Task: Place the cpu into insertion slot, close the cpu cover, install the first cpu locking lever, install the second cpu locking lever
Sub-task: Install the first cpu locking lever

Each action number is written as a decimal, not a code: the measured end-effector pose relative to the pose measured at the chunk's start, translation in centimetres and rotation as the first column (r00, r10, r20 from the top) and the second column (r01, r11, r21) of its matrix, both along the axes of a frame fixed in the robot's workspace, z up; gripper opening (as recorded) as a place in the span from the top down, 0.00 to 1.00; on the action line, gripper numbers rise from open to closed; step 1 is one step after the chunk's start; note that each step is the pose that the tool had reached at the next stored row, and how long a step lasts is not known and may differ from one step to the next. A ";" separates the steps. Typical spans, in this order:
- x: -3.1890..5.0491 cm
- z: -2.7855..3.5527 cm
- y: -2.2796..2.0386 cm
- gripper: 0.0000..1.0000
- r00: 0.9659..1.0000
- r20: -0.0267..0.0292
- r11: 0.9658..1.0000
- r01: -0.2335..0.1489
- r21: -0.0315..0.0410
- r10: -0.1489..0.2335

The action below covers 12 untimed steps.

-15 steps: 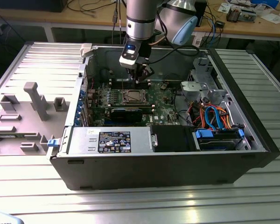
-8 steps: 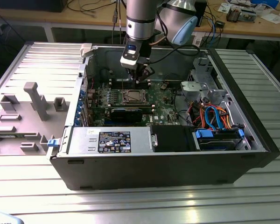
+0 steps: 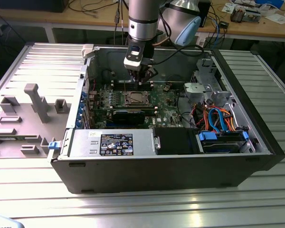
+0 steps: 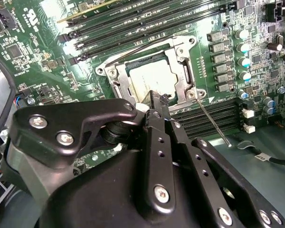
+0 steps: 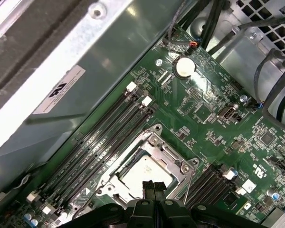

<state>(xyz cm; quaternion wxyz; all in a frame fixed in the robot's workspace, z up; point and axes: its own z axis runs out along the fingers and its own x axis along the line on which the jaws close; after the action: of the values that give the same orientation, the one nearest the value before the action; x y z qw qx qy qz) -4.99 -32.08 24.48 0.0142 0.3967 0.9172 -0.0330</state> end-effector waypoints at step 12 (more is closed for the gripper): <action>0.00 0.00 0.00 0.89 0.997 0.000 0.997 -0.076 0.000 0.076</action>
<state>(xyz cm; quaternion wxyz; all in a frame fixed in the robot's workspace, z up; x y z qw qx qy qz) -4.99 -32.08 24.48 0.0154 0.3615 0.9317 -0.0324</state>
